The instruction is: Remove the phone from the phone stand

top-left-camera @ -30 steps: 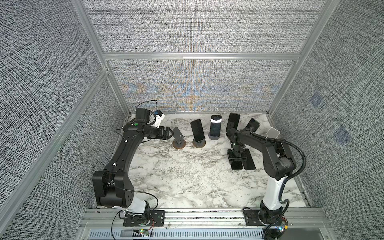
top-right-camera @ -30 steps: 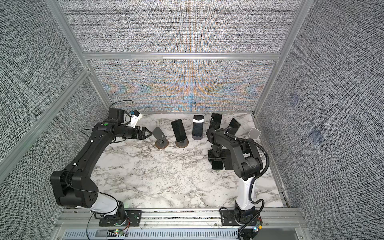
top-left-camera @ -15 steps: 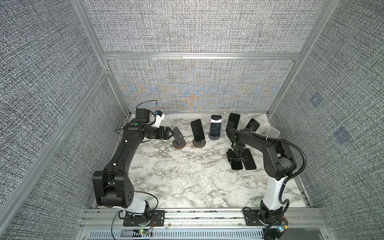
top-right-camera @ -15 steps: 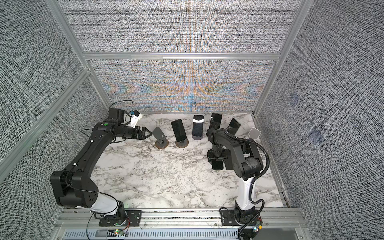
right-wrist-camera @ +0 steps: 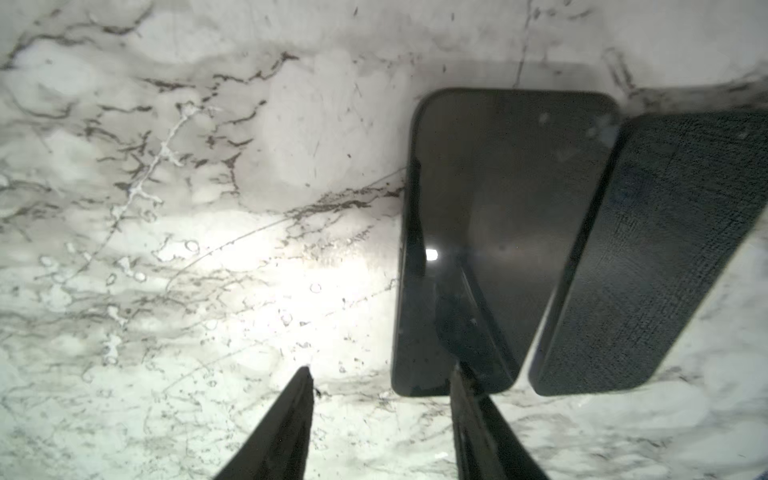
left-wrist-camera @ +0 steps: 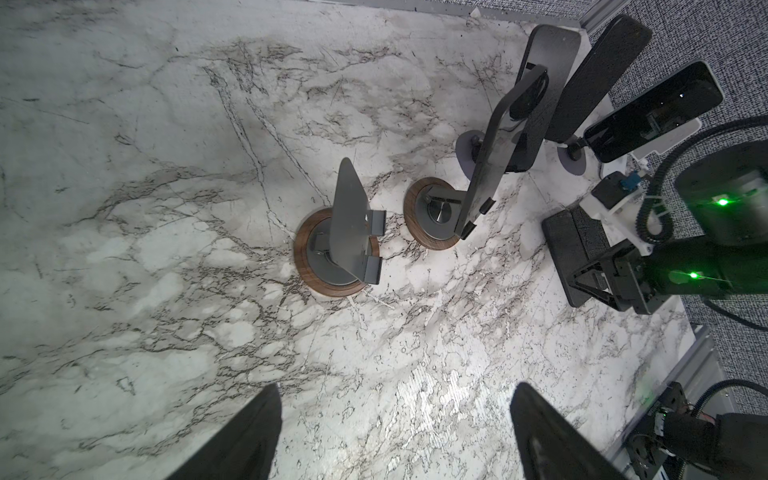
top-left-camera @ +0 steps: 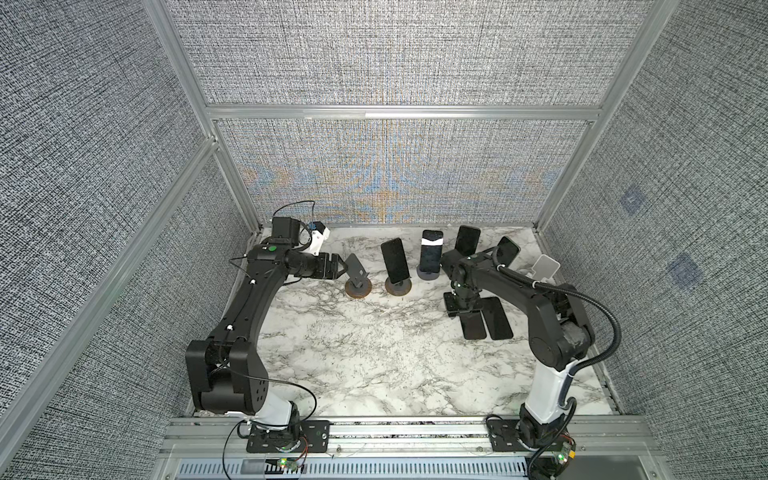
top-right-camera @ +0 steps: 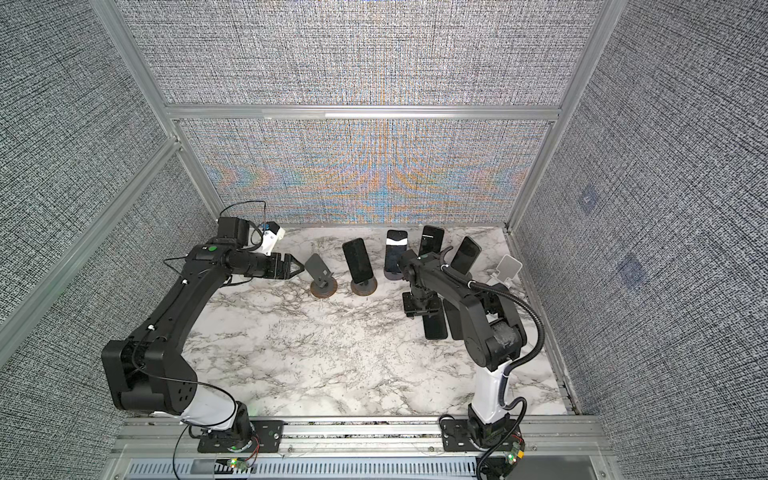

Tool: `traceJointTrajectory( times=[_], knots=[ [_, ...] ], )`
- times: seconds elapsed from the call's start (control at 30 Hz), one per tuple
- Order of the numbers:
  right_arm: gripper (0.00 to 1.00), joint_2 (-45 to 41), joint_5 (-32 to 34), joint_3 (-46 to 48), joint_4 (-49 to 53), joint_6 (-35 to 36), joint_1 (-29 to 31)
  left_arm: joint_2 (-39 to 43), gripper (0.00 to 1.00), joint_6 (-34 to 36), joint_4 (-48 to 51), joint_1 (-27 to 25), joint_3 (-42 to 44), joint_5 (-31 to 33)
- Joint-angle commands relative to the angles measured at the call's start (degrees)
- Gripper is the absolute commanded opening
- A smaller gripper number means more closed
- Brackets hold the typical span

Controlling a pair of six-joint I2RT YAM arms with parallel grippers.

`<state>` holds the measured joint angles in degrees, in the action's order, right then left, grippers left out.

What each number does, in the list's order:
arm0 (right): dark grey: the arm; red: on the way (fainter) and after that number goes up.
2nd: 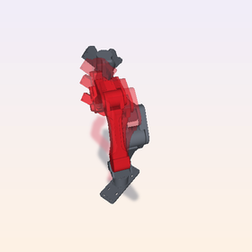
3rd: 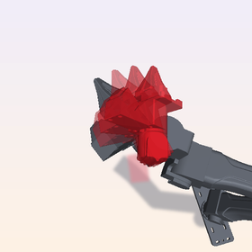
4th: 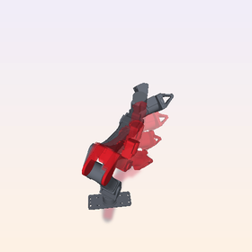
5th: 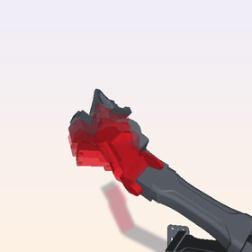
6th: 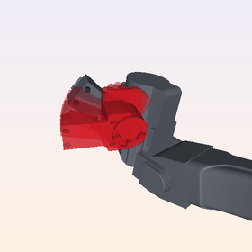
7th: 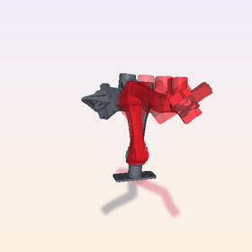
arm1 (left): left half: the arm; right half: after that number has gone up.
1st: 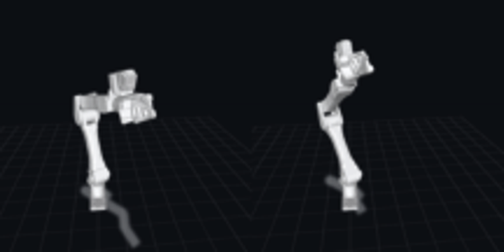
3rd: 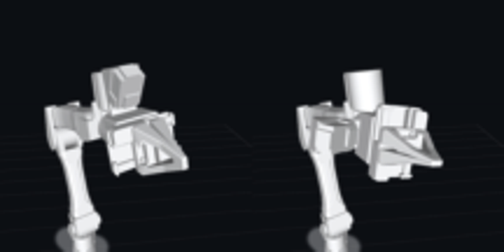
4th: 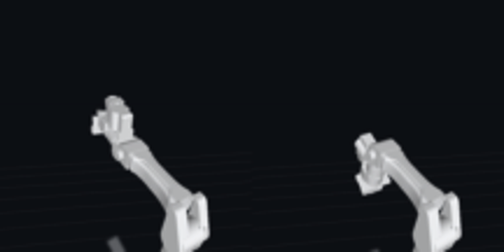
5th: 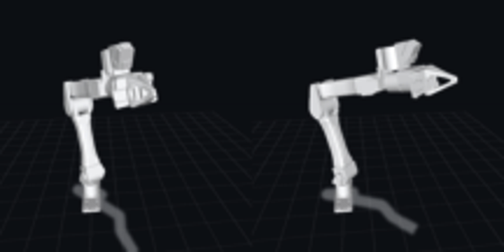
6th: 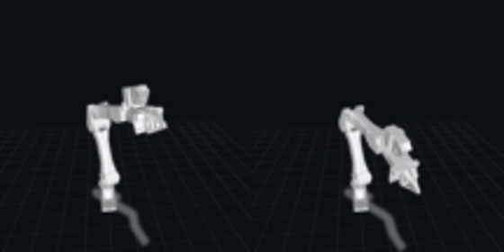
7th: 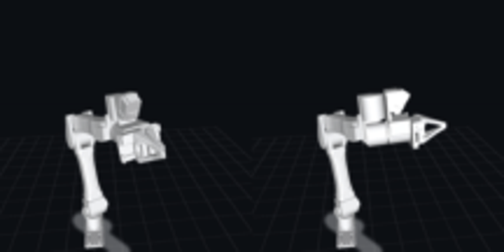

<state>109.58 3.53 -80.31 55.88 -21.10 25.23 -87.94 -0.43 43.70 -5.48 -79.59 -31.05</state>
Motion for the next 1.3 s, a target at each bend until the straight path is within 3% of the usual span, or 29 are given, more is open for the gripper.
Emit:
traceJointTrajectory(
  times=[0.0, 0.53, 0.77, 1.1, 1.27],
  knots=[
    [0.48, 1.5, -3.1, 0.6, -2.9, -2.0, 0.5, 0.3, 0.87, 0.8, 0.7, 0.0, -0.4, -0.2],
    [0.46, 0.2, -0.4, 7.8, -5.3, -2.7, -0.9, 0.0, 0.87, 0.9, 0.8, 0.0, -0.3, -0.1],
    [0.46, -0.1, -0.4, 5.6, -4.1, -1.6, -1.1, -0.2, 0.87, 0.8, 0.7, 0.0, -0.3, -0.3],
    [0.46, -5.7, -4.2, 1.7, -6.8, -1.7, -0.2, -0.3, 0.87, 1.0, 0.6, 0.0, -0.2, -0.5],
    [0.5, -12.9, -9.8, 3.9, -13.1, 1.4, -0.1, -0.2, 0.86, 2.3, -1.7, -0.4, 0.9, -7.6]
  ],
)
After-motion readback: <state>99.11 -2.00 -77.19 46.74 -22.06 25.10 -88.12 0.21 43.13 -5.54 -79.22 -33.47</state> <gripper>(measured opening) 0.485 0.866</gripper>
